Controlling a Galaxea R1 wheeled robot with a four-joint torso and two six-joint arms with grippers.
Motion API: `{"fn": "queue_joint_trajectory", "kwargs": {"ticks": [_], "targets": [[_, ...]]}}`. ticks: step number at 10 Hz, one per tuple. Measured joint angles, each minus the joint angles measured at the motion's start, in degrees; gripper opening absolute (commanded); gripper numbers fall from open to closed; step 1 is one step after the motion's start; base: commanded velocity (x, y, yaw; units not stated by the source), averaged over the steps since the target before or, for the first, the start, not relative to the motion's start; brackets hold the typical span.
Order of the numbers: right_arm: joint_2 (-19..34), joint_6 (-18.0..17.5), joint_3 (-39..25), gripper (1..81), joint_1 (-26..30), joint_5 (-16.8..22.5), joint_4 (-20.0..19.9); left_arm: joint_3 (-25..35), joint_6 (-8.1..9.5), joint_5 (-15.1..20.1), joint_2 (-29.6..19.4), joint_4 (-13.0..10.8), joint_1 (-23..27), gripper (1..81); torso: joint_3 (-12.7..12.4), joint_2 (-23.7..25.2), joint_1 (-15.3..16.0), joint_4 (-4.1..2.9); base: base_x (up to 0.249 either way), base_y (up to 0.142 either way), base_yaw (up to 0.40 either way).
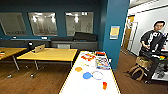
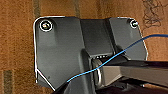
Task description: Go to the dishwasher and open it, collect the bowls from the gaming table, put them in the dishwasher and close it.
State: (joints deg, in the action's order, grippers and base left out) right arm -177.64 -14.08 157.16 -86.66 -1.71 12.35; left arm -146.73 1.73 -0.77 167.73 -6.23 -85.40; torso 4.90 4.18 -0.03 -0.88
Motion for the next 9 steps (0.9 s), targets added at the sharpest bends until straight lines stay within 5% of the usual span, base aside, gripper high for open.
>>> {"fn": "queue_joint_trajectory", "kwargs": {"ticks": [9], "targets": [[0.24, 0.16, -0.02, 81.1, -0.11, 0.04, 0.02, 0.01, 0.0, 0.02, 0.55, -0.02, -0.02, 81.1, -0.02, 0.0, 0.0, 0.0, 0.0, 0.066, 0.0]]}}
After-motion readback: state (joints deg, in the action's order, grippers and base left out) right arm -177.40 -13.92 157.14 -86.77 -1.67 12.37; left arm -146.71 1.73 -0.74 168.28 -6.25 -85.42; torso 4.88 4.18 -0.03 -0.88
